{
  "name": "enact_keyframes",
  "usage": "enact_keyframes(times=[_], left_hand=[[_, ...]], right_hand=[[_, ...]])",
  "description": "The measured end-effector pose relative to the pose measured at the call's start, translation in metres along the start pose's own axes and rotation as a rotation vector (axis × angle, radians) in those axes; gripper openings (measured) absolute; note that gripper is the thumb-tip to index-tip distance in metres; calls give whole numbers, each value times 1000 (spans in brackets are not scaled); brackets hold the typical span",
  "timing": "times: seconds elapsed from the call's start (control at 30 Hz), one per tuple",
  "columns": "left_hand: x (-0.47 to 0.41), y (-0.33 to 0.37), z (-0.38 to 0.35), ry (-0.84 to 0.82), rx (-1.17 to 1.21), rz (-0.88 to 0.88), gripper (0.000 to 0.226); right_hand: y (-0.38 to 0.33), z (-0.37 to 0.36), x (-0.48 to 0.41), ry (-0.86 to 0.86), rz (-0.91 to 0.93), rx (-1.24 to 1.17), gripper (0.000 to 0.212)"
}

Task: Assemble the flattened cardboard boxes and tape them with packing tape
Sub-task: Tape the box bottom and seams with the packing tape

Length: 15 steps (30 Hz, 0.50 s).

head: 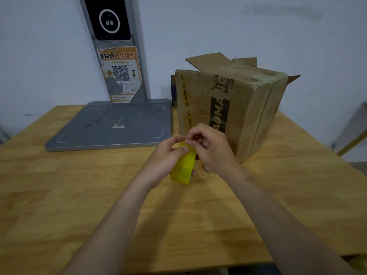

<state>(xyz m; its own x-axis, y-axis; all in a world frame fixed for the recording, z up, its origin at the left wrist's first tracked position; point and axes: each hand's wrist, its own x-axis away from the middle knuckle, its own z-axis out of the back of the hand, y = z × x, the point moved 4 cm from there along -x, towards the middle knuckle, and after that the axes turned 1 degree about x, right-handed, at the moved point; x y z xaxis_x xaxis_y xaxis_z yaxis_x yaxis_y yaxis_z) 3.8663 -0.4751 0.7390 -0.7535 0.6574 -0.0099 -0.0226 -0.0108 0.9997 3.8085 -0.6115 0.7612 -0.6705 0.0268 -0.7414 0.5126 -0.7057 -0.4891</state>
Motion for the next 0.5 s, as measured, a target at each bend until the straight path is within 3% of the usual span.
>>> enact_keyframes(times=[0.17, 0.33, 0.4, 0.5], left_hand=[[-1, -4, 2, 124, -155, -98, 15], [-1, -8, 0, 211, -224, -158, 13], [-1, -7, -1, 216, -266, -192, 12], [-2, -8, -1, 196, -294, -226, 14]], right_hand=[[7, 4, 1, 56, -293, -186, 33], [15, 5, 8, 52, -445, -106, 43], [20, 3, 8, 32, -491, -31, 36], [26, 2, 4, -36, -538, -46, 10]])
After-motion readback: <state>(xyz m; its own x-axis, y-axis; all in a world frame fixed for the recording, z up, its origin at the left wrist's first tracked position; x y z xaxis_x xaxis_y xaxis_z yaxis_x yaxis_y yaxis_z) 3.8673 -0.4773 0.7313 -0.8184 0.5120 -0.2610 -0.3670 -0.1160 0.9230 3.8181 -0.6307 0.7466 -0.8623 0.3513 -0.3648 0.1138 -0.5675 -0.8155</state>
